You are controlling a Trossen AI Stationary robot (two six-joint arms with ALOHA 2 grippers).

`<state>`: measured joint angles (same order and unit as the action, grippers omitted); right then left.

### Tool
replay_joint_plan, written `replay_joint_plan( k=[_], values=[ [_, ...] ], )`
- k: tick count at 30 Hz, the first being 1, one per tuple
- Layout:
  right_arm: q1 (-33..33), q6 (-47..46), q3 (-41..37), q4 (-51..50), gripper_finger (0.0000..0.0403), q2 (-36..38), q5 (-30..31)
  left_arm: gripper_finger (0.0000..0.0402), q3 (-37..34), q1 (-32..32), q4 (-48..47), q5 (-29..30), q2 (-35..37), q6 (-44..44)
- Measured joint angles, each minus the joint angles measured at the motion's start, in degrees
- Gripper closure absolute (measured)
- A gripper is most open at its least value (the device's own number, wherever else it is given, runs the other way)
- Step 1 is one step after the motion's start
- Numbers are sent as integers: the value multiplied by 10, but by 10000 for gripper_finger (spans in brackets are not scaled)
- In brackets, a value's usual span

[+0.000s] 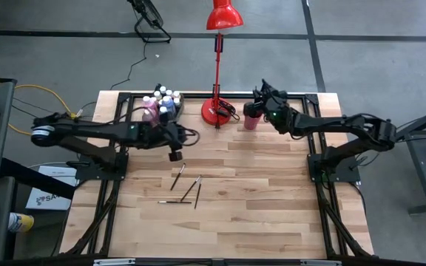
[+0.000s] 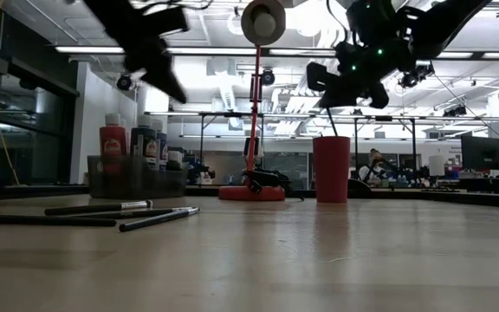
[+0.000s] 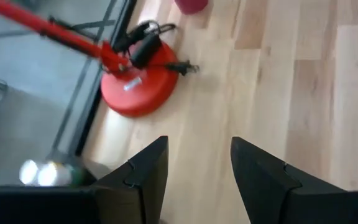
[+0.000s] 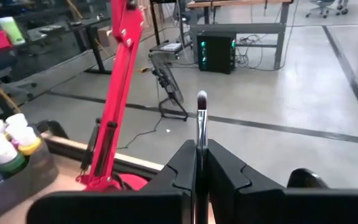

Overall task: Pick & Place Paint Supplies
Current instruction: Put the paint brush into the cup

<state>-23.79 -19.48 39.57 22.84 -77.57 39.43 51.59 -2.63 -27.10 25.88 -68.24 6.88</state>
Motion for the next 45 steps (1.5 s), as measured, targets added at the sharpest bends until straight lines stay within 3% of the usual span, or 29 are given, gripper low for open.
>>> replay_joint_plan(
  k=[8, 16, 22, 32, 45],
  values=[
    [2, -4, 0, -34, 351, -8, -31, 233, -96, 28, -4, 3, 78, -99],
    [3, -4, 0, -57, 329, -4, -36, 233, -102, 47, -7, 4, 81, -117],
    [20, -4, 0, -67, 318, 44, -42, 233, -102, 45, -39, -10, 81, -117],
    [69, -4, 2, -95, 311, 132, -55, 233, -102, 45, -73, -57, 62, -238],
    [123, -4, 1, -103, 312, 149, -53, 233, -102, 45, -51, -141, -27, -335]
  ],
)
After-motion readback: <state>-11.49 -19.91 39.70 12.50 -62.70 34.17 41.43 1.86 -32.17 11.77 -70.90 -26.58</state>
